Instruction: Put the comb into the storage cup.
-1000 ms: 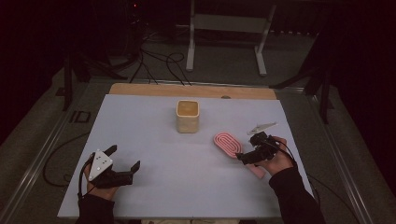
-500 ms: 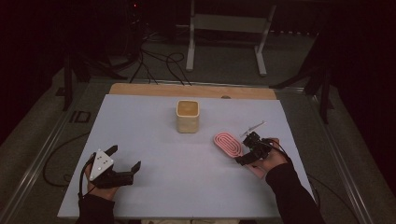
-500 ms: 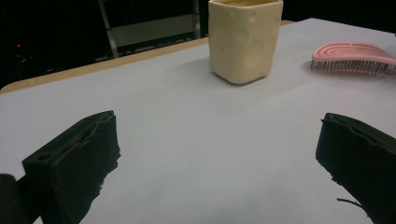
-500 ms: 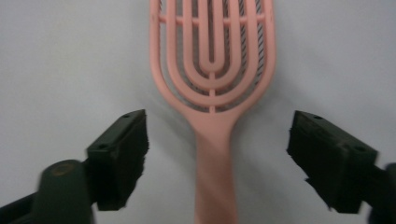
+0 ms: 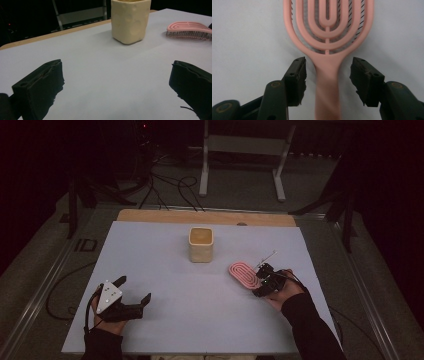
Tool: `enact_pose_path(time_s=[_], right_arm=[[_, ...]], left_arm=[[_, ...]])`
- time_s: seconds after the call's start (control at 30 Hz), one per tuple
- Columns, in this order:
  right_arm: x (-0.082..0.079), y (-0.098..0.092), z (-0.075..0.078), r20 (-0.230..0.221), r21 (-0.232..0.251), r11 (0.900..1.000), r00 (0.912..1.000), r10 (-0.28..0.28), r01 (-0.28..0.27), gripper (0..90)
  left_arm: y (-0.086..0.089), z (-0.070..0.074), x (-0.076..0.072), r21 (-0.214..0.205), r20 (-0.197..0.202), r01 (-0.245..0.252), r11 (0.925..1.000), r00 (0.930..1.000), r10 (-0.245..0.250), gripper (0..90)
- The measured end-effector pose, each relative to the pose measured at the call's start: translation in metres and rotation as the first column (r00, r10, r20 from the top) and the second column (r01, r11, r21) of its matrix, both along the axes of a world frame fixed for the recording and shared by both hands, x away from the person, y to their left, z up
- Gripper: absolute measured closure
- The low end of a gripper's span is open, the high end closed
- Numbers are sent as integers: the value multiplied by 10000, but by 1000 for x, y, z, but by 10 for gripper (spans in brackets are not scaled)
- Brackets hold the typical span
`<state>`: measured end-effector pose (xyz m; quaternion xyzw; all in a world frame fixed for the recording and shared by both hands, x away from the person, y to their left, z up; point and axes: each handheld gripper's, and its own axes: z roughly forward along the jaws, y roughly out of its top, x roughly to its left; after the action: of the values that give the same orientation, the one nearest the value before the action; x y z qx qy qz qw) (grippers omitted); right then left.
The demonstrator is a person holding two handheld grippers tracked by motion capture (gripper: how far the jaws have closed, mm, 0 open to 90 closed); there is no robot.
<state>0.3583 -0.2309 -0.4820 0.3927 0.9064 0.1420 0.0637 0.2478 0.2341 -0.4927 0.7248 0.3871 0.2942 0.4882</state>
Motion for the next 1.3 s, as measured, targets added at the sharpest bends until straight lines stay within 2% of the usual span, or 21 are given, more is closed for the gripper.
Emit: enact_pose_path(time_s=[0.27, 0.37, 0.53, 0.8, 1.1, 1.3], right_arm=[[3, 3, -7, -318, -136, 9998, 9994, 168, -172, 555], [3, 5, -9, -363, -297, 9993, 9991, 227, -238, 592], [3, 5, -9, -366, -306, 9994, 9992, 179, -190, 648], [4, 4, -9, -370, -312, 9992, 9990, 241, -252, 672], [0, 5, -8, -36, -436, 9985, 9994, 343, -344, 687], [-2, 4, -3, 335, -3, 9999, 9993, 140, -140, 695]], left_arm=[[0, 0, 0, 29, -25, 24, 10000, 10000, -24, 2], [0, 0, 0, 55, -34, 41, 10000, 10000, -41, 2], [-1, -1, 0, 66, -56, 59, 10000, 10000, -59, 2], [-2, -1, 0, 124, -84, 56, 9999, 9999, -55, 2], [-2, -1, 1, 146, -105, 50, 9999, 9999, -49, 2], [-2, -1, 1, 177, -113, 54, 9998, 9999, -52, 2]])
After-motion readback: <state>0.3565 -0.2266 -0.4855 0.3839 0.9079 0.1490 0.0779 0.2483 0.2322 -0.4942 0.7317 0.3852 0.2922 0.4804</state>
